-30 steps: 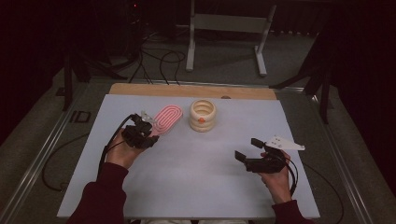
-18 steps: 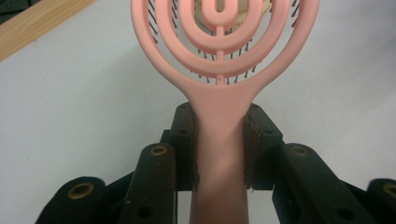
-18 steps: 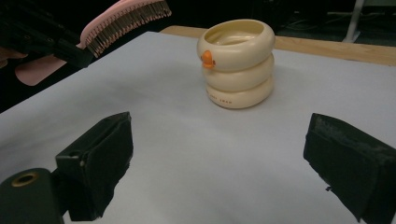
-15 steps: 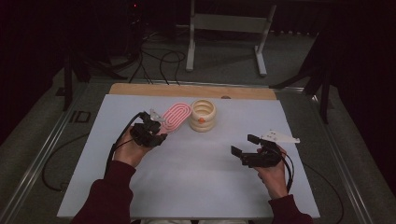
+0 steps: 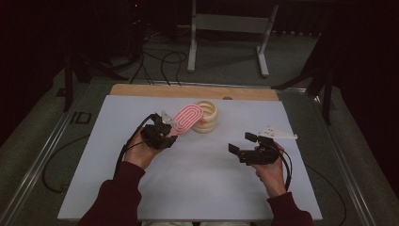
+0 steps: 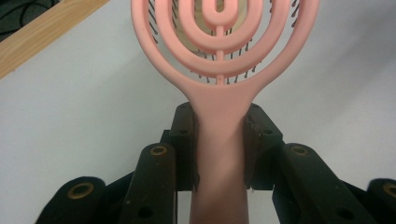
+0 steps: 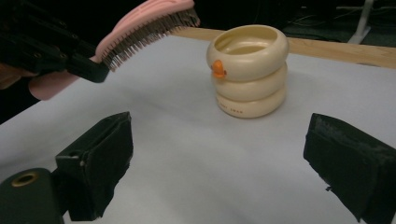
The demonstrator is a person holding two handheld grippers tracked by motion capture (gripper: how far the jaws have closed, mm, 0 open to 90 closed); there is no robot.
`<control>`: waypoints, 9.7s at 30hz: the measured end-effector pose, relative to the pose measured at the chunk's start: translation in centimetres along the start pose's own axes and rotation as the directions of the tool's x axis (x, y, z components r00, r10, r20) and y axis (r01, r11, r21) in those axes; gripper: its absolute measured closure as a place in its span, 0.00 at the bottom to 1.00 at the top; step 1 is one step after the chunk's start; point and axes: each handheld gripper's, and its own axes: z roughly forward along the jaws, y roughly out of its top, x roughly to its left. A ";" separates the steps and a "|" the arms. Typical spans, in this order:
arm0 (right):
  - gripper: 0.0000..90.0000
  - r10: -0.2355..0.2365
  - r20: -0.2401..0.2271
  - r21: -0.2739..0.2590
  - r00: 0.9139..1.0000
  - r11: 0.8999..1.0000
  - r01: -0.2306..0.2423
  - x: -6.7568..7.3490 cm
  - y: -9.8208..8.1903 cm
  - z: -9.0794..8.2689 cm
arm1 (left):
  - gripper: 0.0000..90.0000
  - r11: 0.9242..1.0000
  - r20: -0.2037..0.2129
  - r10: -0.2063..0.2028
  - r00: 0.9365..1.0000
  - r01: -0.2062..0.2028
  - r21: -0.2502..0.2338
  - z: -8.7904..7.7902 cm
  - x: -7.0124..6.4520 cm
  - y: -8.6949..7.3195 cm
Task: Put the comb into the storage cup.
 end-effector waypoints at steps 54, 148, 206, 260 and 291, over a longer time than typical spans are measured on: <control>0.18 0.237 -0.133 -0.042 0.962 0.969 -0.244 0.5 2.4 3.2 | 0.77 0.970 0.070 0.150 0.986 -0.133 -0.204 1.6 -7.8 2.6; 0.71 0.257 -0.137 -0.023 0.957 0.965 -0.262 1.8 4.8 3.4 | 0.18 0.935 0.114 -0.052 0.992 0.089 -0.343 0.3 -4.1 -1.8; 0.71 0.218 -0.073 -0.070 0.973 0.972 -0.223 -0.2 7.3 2.4 | 0.00 0.870 -0.115 -0.271 0.956 0.192 -0.453 -3.7 1.8 -19.0; 0.71 0.226 -0.018 -0.103 0.974 0.969 -0.226 -3.2 10.0 2.7 | 0.00 0.848 -0.154 -0.323 0.934 0.213 -0.485 -3.7 2.1 -20.1; 0.71 0.204 0.045 -0.123 0.978 0.973 -0.198 -4.6 12.1 3.4 | 0.00 0.845 -0.142 -0.328 0.934 0.223 -0.487 -3.7 2.1 -20.2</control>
